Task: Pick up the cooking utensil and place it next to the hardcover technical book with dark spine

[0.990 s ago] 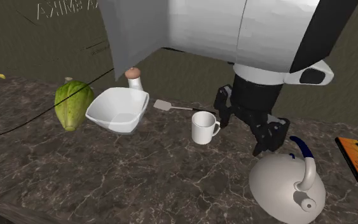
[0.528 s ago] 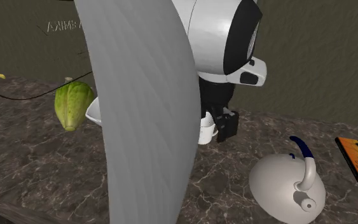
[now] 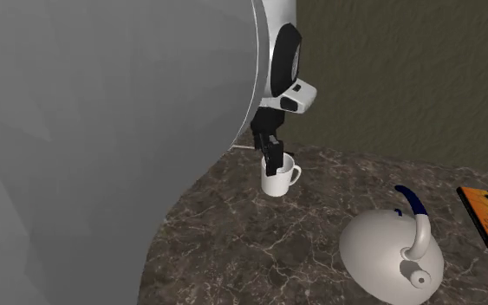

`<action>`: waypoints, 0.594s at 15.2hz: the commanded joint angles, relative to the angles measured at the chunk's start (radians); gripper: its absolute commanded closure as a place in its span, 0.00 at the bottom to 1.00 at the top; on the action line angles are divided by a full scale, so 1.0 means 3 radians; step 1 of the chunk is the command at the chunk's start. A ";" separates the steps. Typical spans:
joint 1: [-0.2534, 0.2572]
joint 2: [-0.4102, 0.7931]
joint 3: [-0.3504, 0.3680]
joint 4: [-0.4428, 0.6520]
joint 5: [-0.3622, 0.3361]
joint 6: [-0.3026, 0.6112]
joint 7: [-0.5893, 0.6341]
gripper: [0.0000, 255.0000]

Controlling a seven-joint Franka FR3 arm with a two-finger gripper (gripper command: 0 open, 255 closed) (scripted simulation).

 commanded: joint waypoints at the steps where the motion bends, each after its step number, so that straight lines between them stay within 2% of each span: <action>1: -0.0082 0.0291 0.0211 0.0166 -0.0104 0.0124 0.0369 0.00; 4: -0.0198 0.0757 0.0482 0.0430 -0.0382 0.0265 0.0919 0.00; 6: -0.0240 0.1113 0.0629 0.0635 -0.0649 0.0325 0.1322 0.00; 9: -0.0171 0.1688 0.0722 0.0991 -0.1126 0.0340 0.1938 0.00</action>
